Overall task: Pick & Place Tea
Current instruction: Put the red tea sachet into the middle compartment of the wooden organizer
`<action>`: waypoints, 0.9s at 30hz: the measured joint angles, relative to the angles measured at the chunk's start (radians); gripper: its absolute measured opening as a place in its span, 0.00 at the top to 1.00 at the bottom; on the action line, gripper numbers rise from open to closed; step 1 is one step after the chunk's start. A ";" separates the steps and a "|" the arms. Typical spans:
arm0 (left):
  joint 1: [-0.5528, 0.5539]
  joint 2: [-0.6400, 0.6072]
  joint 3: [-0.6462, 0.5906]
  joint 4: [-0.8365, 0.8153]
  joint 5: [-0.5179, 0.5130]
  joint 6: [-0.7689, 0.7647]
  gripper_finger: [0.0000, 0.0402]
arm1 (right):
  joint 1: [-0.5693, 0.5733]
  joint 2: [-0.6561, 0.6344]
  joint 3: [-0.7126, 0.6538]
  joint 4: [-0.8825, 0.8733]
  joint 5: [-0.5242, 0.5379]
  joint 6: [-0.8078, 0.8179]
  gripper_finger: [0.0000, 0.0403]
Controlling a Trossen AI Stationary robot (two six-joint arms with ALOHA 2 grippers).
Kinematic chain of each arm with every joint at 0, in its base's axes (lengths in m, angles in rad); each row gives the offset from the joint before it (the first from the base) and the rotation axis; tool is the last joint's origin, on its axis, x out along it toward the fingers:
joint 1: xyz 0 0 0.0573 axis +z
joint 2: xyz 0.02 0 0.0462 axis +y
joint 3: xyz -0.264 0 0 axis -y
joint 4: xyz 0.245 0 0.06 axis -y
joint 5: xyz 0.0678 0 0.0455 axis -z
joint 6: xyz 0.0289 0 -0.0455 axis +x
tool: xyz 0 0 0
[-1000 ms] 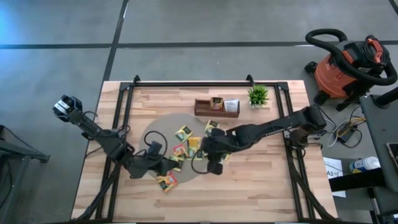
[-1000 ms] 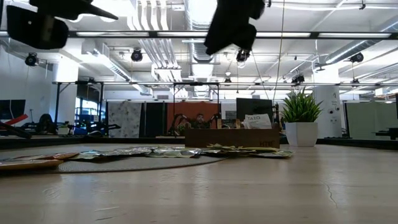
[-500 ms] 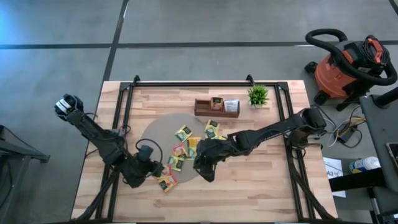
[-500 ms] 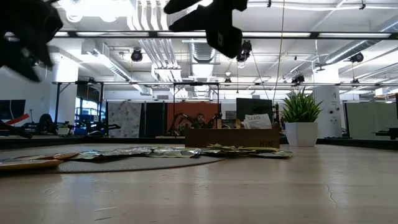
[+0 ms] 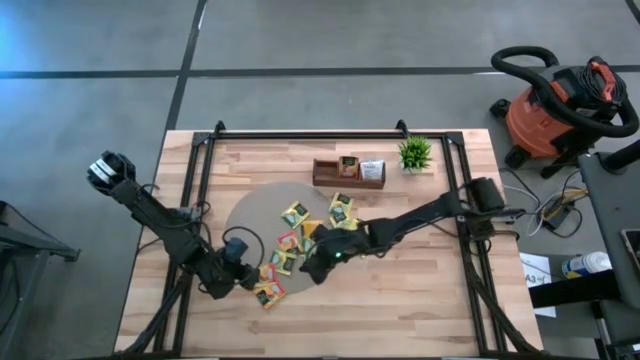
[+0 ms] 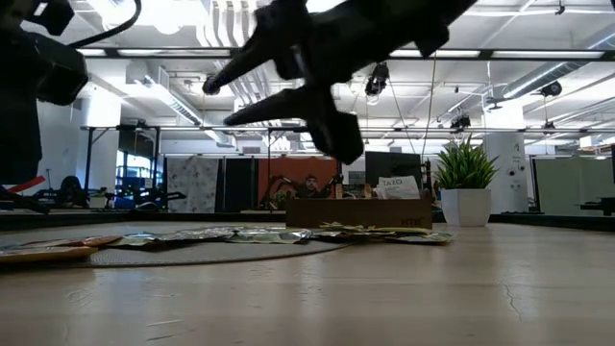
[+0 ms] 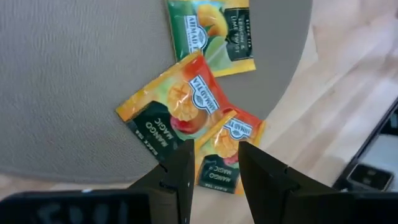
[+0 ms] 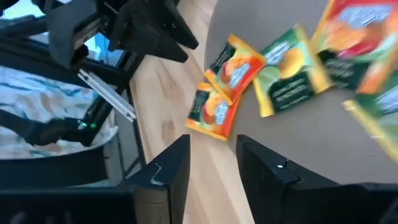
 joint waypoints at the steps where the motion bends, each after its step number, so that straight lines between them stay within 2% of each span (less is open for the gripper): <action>1: 0.000 -0.001 -0.001 -0.003 0.000 0.029 0.70 | 0.000 0.017 0.015 0.005 -0.002 0.022 0.68; 6: 0.000 -0.001 -0.003 -0.014 0.006 0.141 0.70 | -0.003 0.119 0.140 0.004 -0.029 0.083 0.68; 11: -0.007 -0.002 -0.042 -0.017 0.042 0.150 0.70 | -0.013 0.235 0.313 -0.066 -0.094 0.083 0.70; 16: -0.044 -0.004 -0.081 -0.013 0.060 0.159 0.70 | -0.026 0.336 0.489 -0.311 -0.088 0.042 0.72; 23: -0.106 -0.008 -0.119 -0.007 0.066 0.217 0.70 | -0.024 0.440 0.679 -0.424 -0.081 -0.003 0.72; 27: -0.140 -0.008 -0.120 -0.002 0.026 0.287 0.70 | -0.026 0.505 0.761 -0.473 -0.023 -0.033 0.72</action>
